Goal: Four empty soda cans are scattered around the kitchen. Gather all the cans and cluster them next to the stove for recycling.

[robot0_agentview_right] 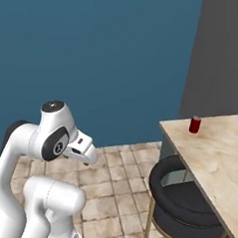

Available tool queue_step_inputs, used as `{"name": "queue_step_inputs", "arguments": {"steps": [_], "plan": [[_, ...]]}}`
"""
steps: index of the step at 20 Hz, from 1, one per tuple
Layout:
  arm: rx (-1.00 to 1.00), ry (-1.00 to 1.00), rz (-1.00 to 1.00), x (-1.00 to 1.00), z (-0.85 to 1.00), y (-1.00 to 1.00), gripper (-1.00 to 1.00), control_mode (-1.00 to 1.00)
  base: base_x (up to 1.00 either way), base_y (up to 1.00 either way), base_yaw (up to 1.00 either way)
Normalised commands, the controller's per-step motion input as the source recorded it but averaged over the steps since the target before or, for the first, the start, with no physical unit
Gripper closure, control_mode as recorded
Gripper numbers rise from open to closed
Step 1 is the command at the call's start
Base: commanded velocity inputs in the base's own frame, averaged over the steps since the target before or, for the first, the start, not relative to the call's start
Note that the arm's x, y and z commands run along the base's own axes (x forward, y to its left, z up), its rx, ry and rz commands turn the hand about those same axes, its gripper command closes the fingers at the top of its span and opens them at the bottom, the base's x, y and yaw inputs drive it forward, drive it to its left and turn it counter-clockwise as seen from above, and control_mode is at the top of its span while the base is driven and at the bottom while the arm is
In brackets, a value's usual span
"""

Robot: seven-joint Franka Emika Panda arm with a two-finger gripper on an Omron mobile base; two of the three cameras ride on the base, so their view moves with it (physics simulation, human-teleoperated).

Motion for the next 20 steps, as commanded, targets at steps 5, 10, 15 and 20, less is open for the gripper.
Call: {"name": "queue_step_inputs", "arguments": {"steps": [5, 10, 15, 20], "plan": [[0.00, 0.00, 0.00, 0.00, 0.00, 0.00, -1.00, 1.00, 0.53, 0.34, -0.43], [0.00, 0.00, 0.00, 0.00, 0.00, 0.00, -1.00, 1.00, 0.52, 0.38, -0.37], [0.00, 0.00, 0.00, 0.00, 0.00, 0.00, -1.00, 1.00, 0.53, 0.36, -0.41], [0.00, 0.00, 0.00, 0.00, 0.00, 0.00, -1.00, 1.00, 0.51, 0.39, -0.37]]}}
